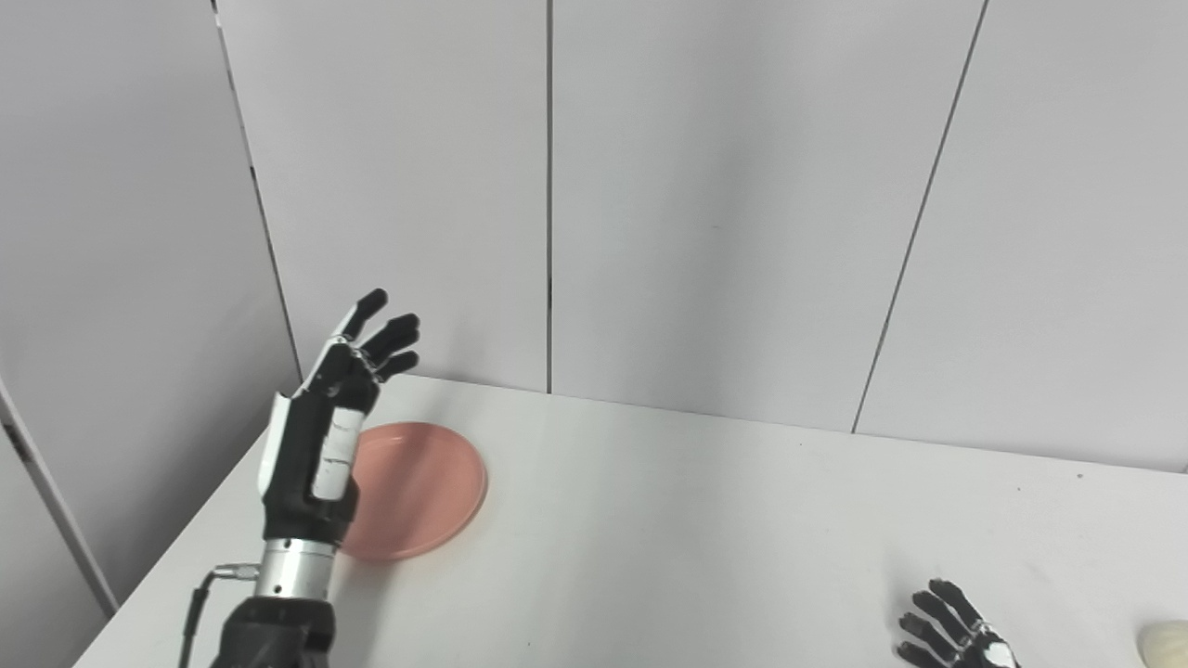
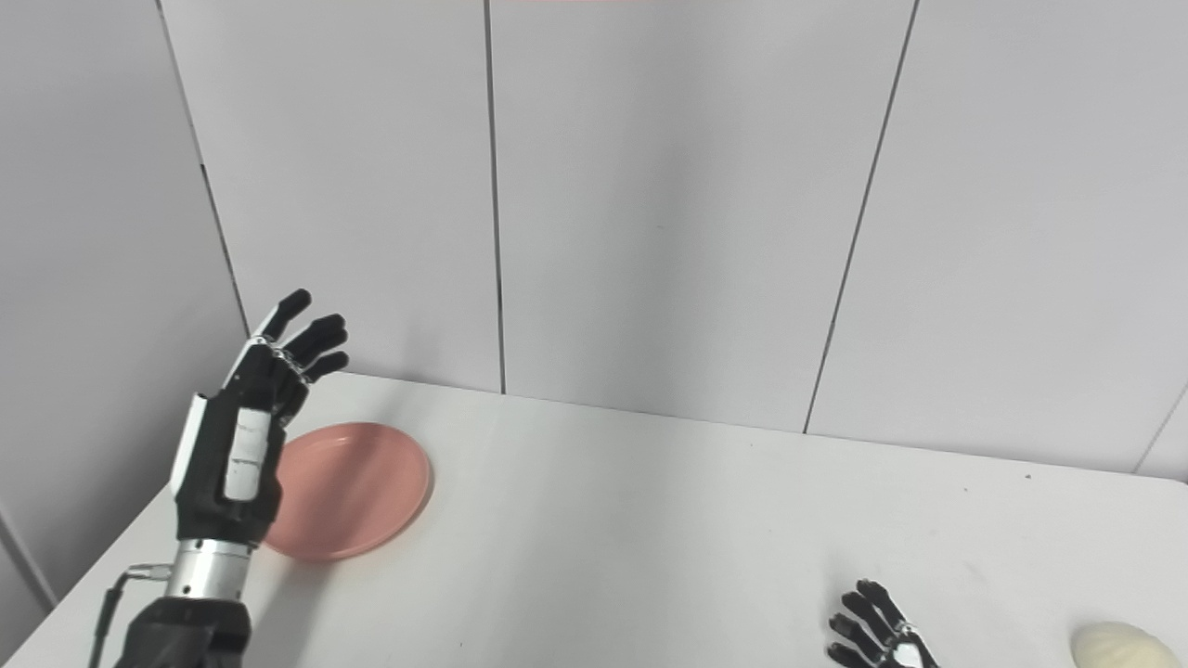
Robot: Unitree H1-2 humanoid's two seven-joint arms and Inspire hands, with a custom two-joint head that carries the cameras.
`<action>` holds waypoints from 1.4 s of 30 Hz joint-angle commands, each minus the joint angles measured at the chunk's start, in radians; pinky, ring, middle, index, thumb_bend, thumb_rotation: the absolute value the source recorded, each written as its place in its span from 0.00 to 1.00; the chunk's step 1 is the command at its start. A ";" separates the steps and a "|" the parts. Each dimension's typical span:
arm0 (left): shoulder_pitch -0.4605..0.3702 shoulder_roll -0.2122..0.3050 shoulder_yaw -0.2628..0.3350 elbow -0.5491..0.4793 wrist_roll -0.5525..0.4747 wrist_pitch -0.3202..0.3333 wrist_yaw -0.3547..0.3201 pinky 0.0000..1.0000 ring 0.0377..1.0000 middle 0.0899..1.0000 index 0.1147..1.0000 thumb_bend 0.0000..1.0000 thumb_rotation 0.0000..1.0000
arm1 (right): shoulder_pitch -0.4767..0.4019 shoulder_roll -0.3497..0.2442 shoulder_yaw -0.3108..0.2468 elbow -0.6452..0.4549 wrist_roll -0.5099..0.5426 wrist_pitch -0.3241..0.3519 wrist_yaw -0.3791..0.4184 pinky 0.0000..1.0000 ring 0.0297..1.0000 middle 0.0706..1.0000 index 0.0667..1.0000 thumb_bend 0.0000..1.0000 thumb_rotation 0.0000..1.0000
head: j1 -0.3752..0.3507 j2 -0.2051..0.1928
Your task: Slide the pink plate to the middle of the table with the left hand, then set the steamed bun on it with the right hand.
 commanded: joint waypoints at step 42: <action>-0.436 0.242 0.143 1.126 -0.189 -0.156 -0.101 0.83 0.84 0.81 0.74 0.92 0.83 | 0.048 0.017 0.023 -0.104 -0.006 0.088 -0.008 0.81 0.82 0.86 0.91 0.66 1.00 | -0.013 0.051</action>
